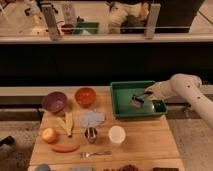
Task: Wipe tray with brush
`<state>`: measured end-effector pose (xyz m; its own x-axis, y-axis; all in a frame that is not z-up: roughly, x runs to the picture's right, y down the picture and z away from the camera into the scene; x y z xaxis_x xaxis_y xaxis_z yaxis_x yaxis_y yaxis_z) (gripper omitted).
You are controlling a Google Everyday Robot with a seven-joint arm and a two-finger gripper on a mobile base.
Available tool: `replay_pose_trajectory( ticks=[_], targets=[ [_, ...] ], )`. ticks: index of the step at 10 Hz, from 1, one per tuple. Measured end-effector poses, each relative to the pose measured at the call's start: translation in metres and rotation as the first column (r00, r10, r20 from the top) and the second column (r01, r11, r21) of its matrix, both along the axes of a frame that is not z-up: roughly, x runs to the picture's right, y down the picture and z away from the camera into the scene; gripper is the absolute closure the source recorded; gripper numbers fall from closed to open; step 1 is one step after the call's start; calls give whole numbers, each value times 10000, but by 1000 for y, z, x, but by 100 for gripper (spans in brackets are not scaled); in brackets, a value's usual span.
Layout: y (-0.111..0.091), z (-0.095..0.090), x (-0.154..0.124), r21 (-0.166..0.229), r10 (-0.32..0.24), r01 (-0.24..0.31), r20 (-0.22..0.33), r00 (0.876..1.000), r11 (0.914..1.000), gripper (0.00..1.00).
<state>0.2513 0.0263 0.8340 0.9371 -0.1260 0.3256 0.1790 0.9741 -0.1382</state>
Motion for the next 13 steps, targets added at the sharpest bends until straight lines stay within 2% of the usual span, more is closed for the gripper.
replay_pose_trajectory(
  ticks=[2,3,6,8,13],
  targets=[
    [-1,12,-18,169,-757,767,-535,9957,9969,98],
    [-2,17,-19,267,-1076,1104,-898,9901,9935,98],
    [-4,39,-31,493,-1637,1739,-1653,9726,9835,98],
    [-2,59,-27,788,-1640,1845,-2151,9627,9797,98],
    [14,69,-28,1606,-1365,1878,-2860,9485,9690,98]
  ],
)
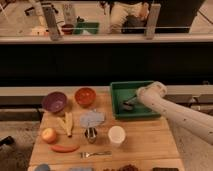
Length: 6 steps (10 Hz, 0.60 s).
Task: Wipe tray with brush
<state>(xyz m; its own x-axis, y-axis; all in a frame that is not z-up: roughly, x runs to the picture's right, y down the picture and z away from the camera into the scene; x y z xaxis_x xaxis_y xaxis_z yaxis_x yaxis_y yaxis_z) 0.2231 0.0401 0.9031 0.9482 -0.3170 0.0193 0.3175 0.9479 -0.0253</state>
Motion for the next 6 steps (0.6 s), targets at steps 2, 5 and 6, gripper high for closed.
replay_pose_trajectory(
  ticks=[2,5,6],
  targets=[
    [5,-2,5,190,43,-39,-212,9998,9998,98],
    [11,-2,20,-93,167,-170,-332,9993,9998,98],
    [12,-2,26,-232,228,-237,-384,9990,9995,98]
  ],
)
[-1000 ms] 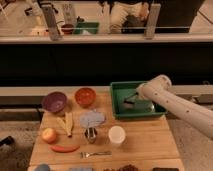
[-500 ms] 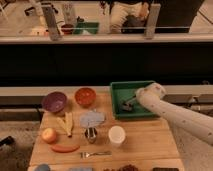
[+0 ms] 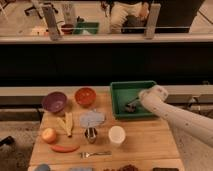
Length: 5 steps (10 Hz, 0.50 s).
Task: Wipe tray with brush
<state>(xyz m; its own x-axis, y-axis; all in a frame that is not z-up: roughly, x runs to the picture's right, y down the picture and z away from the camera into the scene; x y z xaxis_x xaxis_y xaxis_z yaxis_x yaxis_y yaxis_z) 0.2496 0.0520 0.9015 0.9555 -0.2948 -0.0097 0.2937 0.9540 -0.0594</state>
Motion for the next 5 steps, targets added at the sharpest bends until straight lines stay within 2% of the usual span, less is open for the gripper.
replay_pose_trajectory(
  ticks=[2,5],
  targets=[
    [4,4,21,-326,226,-232,-178,9996,9992,98],
    [7,8,41,-450,438,-459,-467,9979,9979,98]
  ],
)
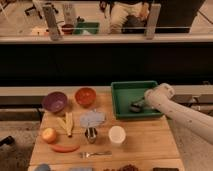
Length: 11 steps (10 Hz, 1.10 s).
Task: Wipe tray with brush
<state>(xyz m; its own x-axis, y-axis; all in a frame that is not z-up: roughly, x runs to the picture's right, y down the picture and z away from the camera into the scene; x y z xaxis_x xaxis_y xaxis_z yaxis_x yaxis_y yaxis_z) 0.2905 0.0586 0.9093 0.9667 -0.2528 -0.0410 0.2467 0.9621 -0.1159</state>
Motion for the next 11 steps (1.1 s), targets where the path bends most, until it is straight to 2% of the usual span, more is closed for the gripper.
replay_pose_trajectory(
  ticks=[3,5,7,8,11],
  targets=[
    [-1,-4,21,102,-102,108,-594,9982,9999,98],
    [-8,-14,24,477,-518,567,-981,9938,9973,98],
    [-18,-26,14,813,-1118,1229,-1289,9853,9891,98],
    [-20,-28,14,861,-1368,1509,-1506,9791,9848,98],
    [-24,-18,23,758,-1328,1465,-1620,9778,9863,98]
  ],
)
